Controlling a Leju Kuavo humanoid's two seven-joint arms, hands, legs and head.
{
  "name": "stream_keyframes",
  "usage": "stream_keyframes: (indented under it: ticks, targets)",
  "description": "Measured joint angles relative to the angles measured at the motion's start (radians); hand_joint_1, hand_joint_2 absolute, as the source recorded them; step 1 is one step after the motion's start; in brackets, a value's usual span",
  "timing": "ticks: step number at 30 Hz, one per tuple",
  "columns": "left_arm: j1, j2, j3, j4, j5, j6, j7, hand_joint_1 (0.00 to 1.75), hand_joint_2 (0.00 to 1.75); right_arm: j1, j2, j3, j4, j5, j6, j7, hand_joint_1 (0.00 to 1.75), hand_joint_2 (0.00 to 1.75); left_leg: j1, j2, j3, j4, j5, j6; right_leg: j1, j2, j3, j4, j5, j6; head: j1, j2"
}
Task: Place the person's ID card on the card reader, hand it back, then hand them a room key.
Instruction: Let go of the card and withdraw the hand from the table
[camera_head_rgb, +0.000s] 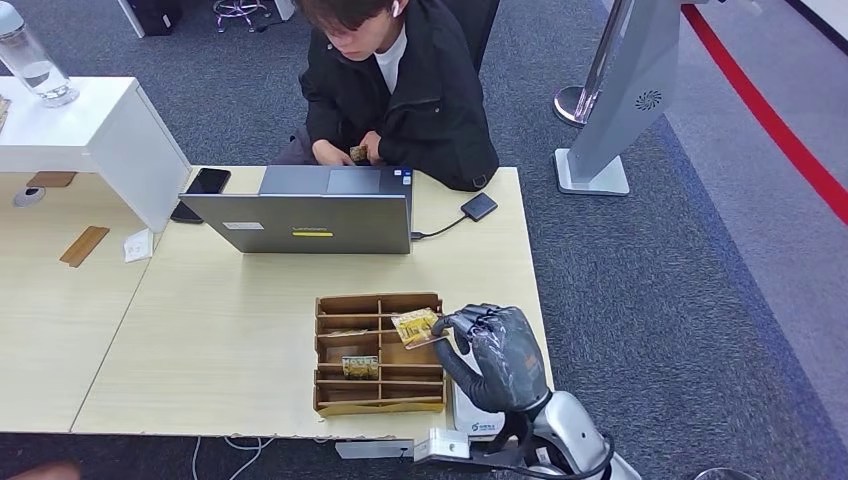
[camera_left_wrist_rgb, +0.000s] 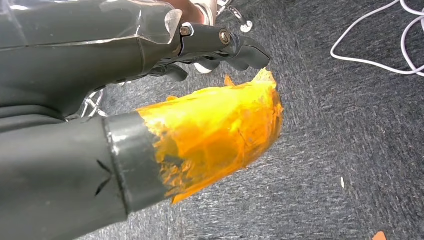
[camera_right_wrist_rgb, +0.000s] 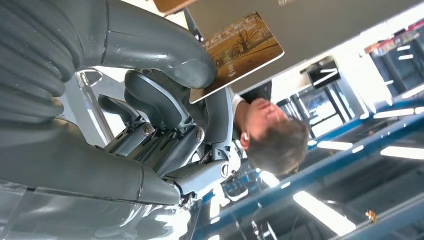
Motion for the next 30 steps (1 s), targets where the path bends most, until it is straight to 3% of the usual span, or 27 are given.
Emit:
stream_keyframes:
  ticks: [20,30]
  targets:
    - [0.0,0.0,0.011,0.0,-0.018,-0.001,-0.006,0.0,0.0,-0.005,-0.007,-0.062,-0.066,0.001,-0.032,-0.024,1.75,1.75,0.0,0.0,0.0,0.0,0.0,0.0,0.0,0.0,0.0,0.0,0.0,0.0,0.0,0.0]
    - [-0.005,0.0,0.01,0.0,-0.058,-0.016,-0.003,0.0,0.0,-0.106,0.001,-0.076,-0.044,0.032,-0.007,-0.004,1.75,1.75,0.0,0.0,0.0,0.0,0.0,0.0,0.0,0.0,0.0,0.0,0.0,0.0,0.0,0.0]
